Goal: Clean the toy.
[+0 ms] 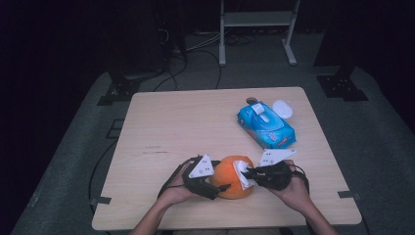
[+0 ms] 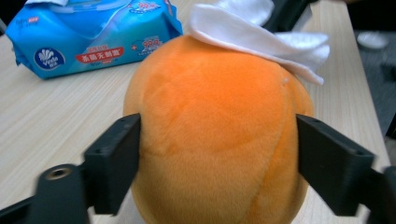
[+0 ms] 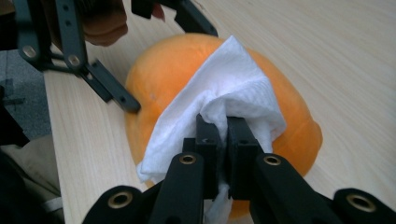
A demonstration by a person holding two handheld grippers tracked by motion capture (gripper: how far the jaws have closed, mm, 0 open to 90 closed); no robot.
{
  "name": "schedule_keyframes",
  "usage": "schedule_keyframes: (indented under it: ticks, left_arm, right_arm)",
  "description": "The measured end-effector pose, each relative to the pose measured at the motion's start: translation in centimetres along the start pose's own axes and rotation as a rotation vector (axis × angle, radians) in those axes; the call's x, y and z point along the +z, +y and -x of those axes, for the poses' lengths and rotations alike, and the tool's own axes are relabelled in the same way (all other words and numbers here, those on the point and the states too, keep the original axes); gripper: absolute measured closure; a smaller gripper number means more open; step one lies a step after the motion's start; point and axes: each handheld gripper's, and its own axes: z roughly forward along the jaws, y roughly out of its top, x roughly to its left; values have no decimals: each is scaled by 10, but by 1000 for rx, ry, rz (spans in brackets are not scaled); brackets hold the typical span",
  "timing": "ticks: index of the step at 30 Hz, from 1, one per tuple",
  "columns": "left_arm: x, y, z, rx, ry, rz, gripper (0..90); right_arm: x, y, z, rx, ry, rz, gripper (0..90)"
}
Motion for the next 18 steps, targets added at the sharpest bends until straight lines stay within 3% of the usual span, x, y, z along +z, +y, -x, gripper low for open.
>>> schedule_keyframes:
  ticks: [4, 6, 7, 10, 12, 15, 18]
  left_arm:
    - [0, -3, -8, -84, 6, 13, 74]
    - [3, -7, -12, -160, -26, 16, 75]
    - [5, -9, -12, -169, -45, 20, 162]
    - [3, -4, -7, -150, -13, 22, 235]
    - [2, 4, 0, -119, 10, 28, 295]
    - [4, 11, 8, -104, 19, 4, 302]
    - [4, 10, 10, -89, 12, 1, 278]
  right_arm:
    - [-2, -8, 8, 29, -4, -9, 846]
    - [-2, -8, 8, 34, -4, -9, 846]
    - [-1, -6, 8, 28, -13, -14, 845]
    - [-2, -4, 7, 25, -27, -13, 845]
    - [-7, 3, 1, 11, -29, 19, 845]
    - [-10, 6, -1, 5, -13, 36, 845]
    - [-10, 4, 1, -5, -9, 15, 846]
